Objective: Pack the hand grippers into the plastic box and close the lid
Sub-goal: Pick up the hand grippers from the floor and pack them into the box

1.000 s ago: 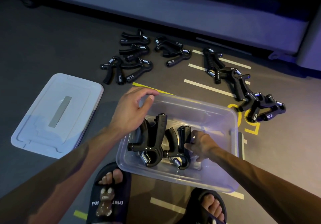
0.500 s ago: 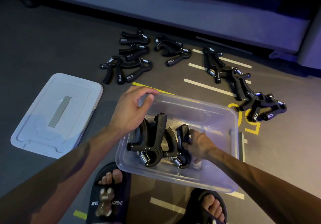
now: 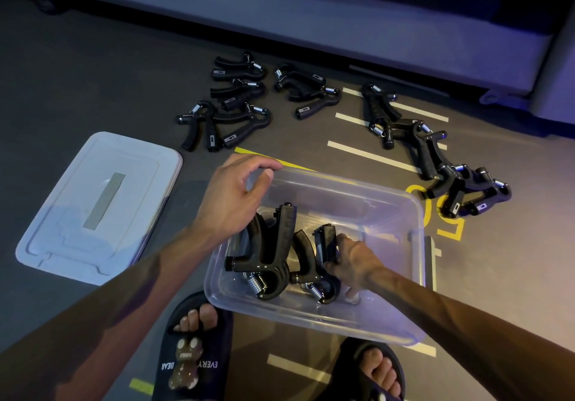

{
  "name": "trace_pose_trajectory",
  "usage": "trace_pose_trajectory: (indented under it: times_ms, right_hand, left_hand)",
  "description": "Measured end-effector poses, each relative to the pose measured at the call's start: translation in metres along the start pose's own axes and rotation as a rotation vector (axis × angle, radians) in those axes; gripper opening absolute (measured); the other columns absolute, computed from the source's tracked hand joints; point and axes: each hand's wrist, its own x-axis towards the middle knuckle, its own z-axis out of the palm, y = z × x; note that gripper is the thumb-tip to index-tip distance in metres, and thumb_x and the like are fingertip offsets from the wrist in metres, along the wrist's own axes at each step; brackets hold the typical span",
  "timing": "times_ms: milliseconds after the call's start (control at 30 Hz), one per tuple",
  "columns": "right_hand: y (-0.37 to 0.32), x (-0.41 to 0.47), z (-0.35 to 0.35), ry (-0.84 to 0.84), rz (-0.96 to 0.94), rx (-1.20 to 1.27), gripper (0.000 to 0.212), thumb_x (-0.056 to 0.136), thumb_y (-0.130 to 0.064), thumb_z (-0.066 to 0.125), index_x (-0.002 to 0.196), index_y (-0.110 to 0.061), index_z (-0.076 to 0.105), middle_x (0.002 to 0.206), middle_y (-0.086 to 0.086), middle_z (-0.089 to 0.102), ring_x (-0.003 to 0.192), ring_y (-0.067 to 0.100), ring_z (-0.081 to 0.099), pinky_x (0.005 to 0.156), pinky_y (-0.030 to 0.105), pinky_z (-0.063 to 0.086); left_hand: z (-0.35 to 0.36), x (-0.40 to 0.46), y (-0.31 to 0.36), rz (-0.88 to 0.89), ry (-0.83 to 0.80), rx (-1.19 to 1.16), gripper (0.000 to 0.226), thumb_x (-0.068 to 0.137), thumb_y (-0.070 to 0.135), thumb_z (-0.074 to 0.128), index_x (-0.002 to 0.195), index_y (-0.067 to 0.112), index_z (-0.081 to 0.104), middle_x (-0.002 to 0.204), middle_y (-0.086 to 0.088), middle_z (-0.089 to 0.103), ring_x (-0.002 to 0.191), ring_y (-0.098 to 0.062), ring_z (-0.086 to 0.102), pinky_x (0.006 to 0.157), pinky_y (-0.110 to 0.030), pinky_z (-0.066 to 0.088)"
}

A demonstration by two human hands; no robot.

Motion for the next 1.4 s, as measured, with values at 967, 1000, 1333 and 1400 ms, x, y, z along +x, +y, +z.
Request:
trace_pose_trajectory:
  times_ms: [967, 1000, 1333, 1400]
  right_hand:
    - [-0.028, -0.007, -0.181, 0.148, -0.321, 0.411, 0.025, 0.098, -0.027, 0.061, 0.093, -0.004, 0.07, 0.082, 0.014, 0.076, 0.063, 0.025, 0.07, 0.056, 0.036, 0.057]
    - [-0.02, 0.009, -0.188, 0.295, -0.303, 0.399, 0.021, 0.098, -0.022, 0.06, 0.092, -0.004, 0.069, 0.081, 0.014, 0.076, 0.062, 0.025, 0.07, 0.056, 0.038, 0.058]
    - [0.046, 0.161, -0.182, 0.38, 0.149, -0.021, 0.034, 0.088, -0.024, 0.057, 0.122, -0.026, 0.06, 0.115, 0.013, 0.069, 0.101, 0.036, 0.067, 0.085, 0.034, 0.052]
    - [0.05, 0.172, -0.181, 0.354, 0.202, -0.027, 0.042, 0.086, -0.026, 0.056, 0.127, -0.026, 0.058, 0.12, 0.012, 0.064, 0.096, 0.035, 0.069, 0.086, 0.039, 0.058]
  left_hand:
    - [0.013, 0.045, -0.003, 0.062, -0.205, 0.045, 0.024, 0.103, 0.026, 0.055, 0.124, 0.029, 0.066, 0.108, 0.021, 0.073, 0.107, 0.002, 0.065, 0.097, -0.032, 0.05]
    - [0.014, 0.05, -0.001, 0.052, -0.223, 0.041, 0.024, 0.103, 0.027, 0.055, 0.124, 0.031, 0.066, 0.107, 0.021, 0.073, 0.105, -0.001, 0.067, 0.095, -0.033, 0.052]
    - [0.027, 0.073, -0.001, -0.012, -0.329, 0.063, 0.021, 0.101, 0.029, 0.057, 0.117, 0.036, 0.068, 0.098, 0.019, 0.074, 0.096, -0.008, 0.069, 0.088, -0.035, 0.053]
    - [0.028, 0.074, -0.003, -0.034, -0.338, 0.051, 0.021, 0.101, 0.028, 0.057, 0.116, 0.037, 0.069, 0.098, 0.018, 0.074, 0.095, -0.008, 0.069, 0.087, -0.033, 0.052]
